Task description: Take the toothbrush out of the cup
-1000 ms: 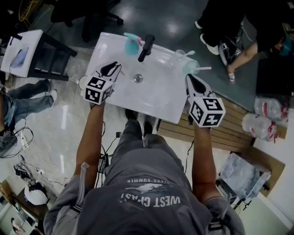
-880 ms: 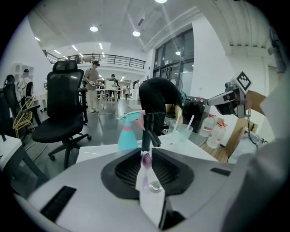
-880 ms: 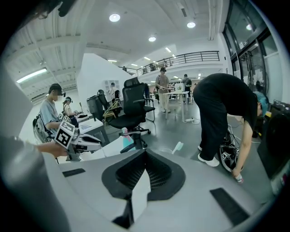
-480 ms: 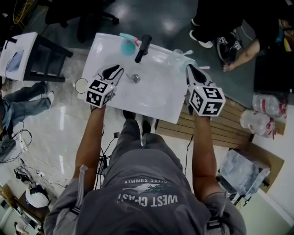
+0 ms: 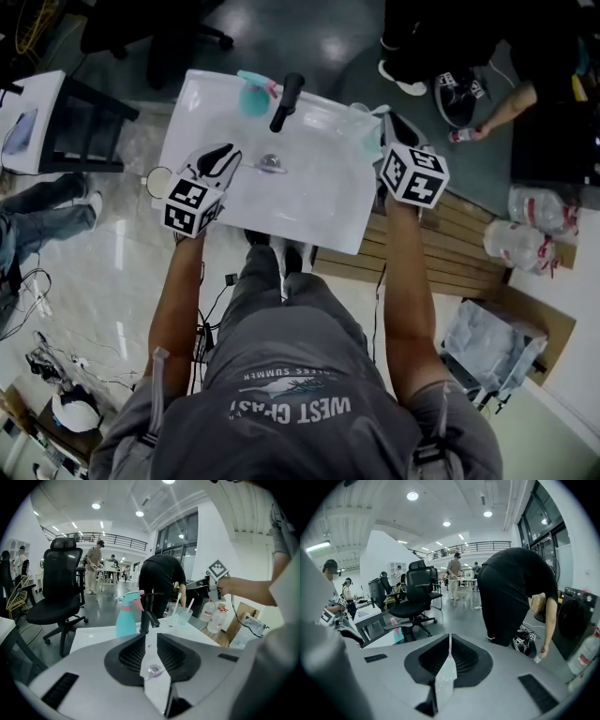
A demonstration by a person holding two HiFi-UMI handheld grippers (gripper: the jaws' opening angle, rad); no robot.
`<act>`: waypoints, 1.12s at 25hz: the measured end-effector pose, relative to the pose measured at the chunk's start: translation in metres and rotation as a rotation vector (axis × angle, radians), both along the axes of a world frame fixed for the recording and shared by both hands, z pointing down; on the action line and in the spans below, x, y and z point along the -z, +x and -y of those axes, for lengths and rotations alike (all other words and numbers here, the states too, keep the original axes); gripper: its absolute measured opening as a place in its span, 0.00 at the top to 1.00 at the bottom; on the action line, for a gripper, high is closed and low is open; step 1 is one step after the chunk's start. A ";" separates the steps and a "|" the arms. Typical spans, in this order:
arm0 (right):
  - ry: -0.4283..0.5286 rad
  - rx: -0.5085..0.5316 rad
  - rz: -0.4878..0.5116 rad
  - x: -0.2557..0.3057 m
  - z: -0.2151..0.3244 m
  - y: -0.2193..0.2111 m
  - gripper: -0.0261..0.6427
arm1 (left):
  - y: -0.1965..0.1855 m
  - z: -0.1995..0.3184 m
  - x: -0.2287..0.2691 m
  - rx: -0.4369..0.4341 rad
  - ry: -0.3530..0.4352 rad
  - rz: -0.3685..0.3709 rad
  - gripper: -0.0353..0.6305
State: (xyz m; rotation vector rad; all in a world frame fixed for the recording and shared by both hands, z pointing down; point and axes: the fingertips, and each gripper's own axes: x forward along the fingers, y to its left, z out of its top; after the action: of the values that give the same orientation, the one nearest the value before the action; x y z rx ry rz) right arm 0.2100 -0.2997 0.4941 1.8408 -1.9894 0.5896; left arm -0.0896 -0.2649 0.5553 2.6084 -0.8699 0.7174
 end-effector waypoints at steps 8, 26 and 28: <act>-0.006 -0.072 -0.015 -0.021 0.023 0.016 0.82 | -0.011 0.001 0.000 -0.002 0.002 -0.014 0.85; -0.061 -0.078 -0.039 -0.043 0.040 0.016 0.86 | -0.022 0.001 -0.003 -0.003 -0.007 -0.030 0.86; -0.053 -0.073 -0.040 -0.041 0.039 0.014 0.86 | -0.022 0.001 -0.002 -0.002 -0.006 -0.030 0.86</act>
State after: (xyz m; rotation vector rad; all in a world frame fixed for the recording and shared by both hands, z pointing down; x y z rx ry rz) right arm 0.2240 -0.3385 0.5350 1.8854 -1.8694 0.6163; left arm -0.1118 -0.2657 0.5575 2.6084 -0.8548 0.6781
